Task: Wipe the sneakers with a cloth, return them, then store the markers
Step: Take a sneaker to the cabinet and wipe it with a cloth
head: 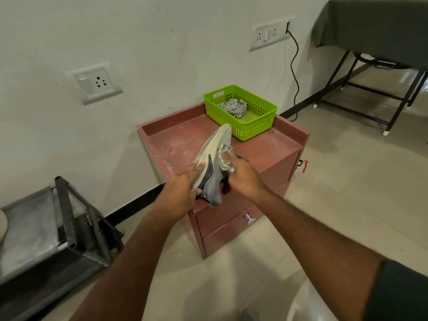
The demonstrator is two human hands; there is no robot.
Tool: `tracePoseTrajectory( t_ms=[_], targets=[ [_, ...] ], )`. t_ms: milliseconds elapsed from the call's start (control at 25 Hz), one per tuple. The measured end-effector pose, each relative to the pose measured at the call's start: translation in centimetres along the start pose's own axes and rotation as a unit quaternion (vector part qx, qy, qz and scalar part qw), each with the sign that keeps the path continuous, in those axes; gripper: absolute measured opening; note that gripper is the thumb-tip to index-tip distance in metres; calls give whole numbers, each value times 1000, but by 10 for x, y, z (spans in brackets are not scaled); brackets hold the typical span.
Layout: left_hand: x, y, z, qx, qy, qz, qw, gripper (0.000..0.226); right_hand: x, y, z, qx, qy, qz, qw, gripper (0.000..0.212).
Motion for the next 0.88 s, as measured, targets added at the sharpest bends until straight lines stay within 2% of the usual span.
tracePoseTrajectory(
  t_ms=[80, 240, 360, 440, 560, 640, 720, 760, 800, 840, 880],
  targets=[
    [-3, 0, 1, 9, -2, 1, 1000, 76, -19, 23, -9, -42, -40, -27, 998, 76],
    [-2, -1, -3, 23, 3, 53, 998, 75, -42, 32, -47, -26, -93, -84, 992, 83],
    [2, 0, -5, 12, -1, 62, 998, 74, -52, 48, -79, -66, -108, -153, 980, 88],
    [8, 1, -7, 7, 5, 60, 998, 74, -55, 57, -90, -100, -128, -234, 958, 82],
    [11, 4, -8, -5, 15, 53, 998, 74, -57, 69, -96, -116, -191, -389, 894, 68],
    [12, 5, -10, -10, 20, 50, 999, 75, -52, 70, -95, -133, -199, -408, 881, 63],
    [11, 5, -11, -12, 23, 46, 999, 74, -43, 60, -96, -171, -186, -340, 906, 53],
    [10, 4, -12, -11, 22, 39, 999, 74, -38, 43, -95, -174, -148, -226, 947, 42],
    [8, 3, -11, -9, 21, 27, 999, 73, -25, 21, -89, -147, -84, -98, 981, 33],
    [6, 2, -11, -5, 17, 13, 1000, 72, -6, -7, -82, -81, 3, 26, 996, 31],
    [3, 1, -9, 1, 11, -3, 1000, 71, 12, -33, -75, 17, 59, 82, 995, 39]
  ],
)
Point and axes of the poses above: each hand's wrist, its own z-axis towards the middle knuckle, its own y-axis out of the palm, x = y × z, the point moved 10 cm from there along z, towards the middle knuckle, and after that the axes turned 13 degrees about -z, right-handed, at the moved point
